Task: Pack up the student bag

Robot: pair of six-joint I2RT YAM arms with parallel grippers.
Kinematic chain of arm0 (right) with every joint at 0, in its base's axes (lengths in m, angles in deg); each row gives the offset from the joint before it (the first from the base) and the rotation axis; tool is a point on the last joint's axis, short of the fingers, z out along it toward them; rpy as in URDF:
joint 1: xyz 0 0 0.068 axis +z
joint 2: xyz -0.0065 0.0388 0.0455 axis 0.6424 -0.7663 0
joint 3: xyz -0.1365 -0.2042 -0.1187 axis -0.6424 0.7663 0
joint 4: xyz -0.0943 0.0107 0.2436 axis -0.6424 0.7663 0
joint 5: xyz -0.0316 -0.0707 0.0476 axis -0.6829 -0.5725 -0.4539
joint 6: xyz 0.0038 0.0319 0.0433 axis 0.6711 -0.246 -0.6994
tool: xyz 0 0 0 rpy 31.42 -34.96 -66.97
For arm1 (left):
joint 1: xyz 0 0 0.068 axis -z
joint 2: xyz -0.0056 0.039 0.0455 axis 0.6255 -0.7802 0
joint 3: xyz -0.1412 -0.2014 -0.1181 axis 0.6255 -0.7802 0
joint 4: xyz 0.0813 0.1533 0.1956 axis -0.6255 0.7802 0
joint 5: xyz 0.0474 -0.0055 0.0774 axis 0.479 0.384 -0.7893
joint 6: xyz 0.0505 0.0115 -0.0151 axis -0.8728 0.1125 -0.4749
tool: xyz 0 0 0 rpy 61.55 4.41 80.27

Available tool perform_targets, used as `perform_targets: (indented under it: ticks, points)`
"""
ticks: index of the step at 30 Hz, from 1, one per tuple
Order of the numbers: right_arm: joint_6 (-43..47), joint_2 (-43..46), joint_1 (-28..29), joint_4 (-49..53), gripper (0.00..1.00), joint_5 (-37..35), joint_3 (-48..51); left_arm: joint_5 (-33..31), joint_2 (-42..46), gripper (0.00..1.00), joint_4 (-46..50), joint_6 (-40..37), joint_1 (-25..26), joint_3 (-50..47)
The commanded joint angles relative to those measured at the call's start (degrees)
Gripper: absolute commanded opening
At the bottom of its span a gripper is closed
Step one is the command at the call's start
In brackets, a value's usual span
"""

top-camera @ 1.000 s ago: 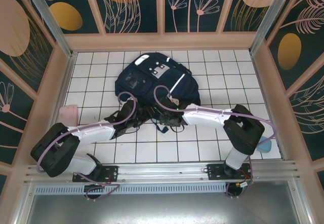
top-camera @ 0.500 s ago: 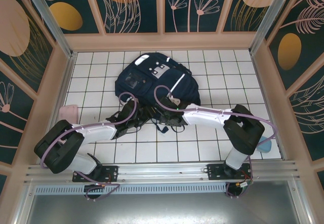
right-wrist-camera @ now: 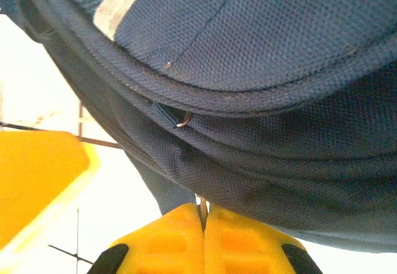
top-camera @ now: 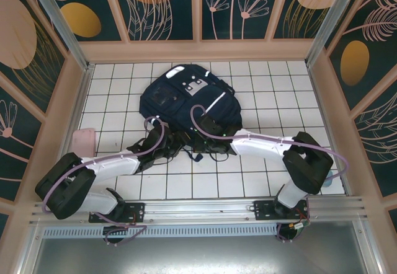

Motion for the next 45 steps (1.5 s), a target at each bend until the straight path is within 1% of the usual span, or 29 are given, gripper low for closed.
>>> perform_targets:
  ticks: [1, 5, 10, 13, 18, 22, 25, 29, 30, 31, 36, 39, 41, 45]
  points:
    - [3.1, 3.8, -1.6, -7.9, 0.0, 5.2, 0.9, 2.3, -2.3, 0.42, -7.3, 6.2, 0.2, -2.2]
    - [3.7, 4.9, -2.3, -8.3, 0.0, 6.6, 1.6, 2.4, -4.1, 0.46, -12.6, 8.6, 0.2, -3.1]
    - [3.7, 5.6, -2.5, -8.3, 0.0, 7.1, 2.6, -1.2, -5.0, 0.46, -18.2, 10.7, 0.2, -4.4]
    - [3.8, 6.0, -2.6, -8.0, 0.0, 7.0, 3.0, -2.6, -4.9, 0.46, -20.2, 10.7, 0.2, -4.8]
    - [4.2, 6.4, -2.6, -7.8, 0.0, 7.5, 3.0, -3.1, -6.2, 0.45, -21.1, 10.9, 0.2, -4.6]
    - [4.3, 6.4, -2.6, -7.7, 0.0, 8.0, 3.1, -3.2, -8.1, 0.4, -22.7, 11.7, 0.3, -4.3]
    - [4.2, 6.5, -2.6, -7.0, 0.0, 7.3, 3.3, -3.7, -9.0, 0.31, -22.1, 12.1, 0.2, -4.0]
    - [5.5, 6.2, -2.6, -1.5, 0.0, 3.0, 3.0, -5.8, -9.0, 0.17, -20.0, 12.3, 0.2, -4.6]
    - [6.1, 5.9, -2.6, 1.2, 0.0, 0.4, 2.5, -6.2, -9.0, 0.14, -19.5, 12.4, 0.1, -4.9]
    - [6.6, 5.8, -2.6, 3.6, 0.0, -2.3, 2.2, -6.5, -8.9, 0.13, -19.2, 12.4, 0.1, -5.2]
    - [9.8, 7.3, -2.9, 14.3, 0.0, -15.8, 1.9, -7.4, -8.5, 0.07, -18.1, 11.5, -0.4, -6.5]
    - [11.8, 9.1, -4.2, 17.3, 0.0, -21.6, 2.3, -8.1, -7.6, 0.07, -16.2, 10.4, -0.8, -6.6]
    - [13.1, 10.3, -5.7, 17.6, 0.0, -23.7, 2.9, -8.6, -6.9, 0.06, -15.1, 9.8, -1.0, -6.7]
    - [16.0, 11.4, -10.9, 16.1, 0.0, -24.9, 3.3, -8.4, -5.6, 0.06, -13.2, 8.1, -2.2, -6.6]
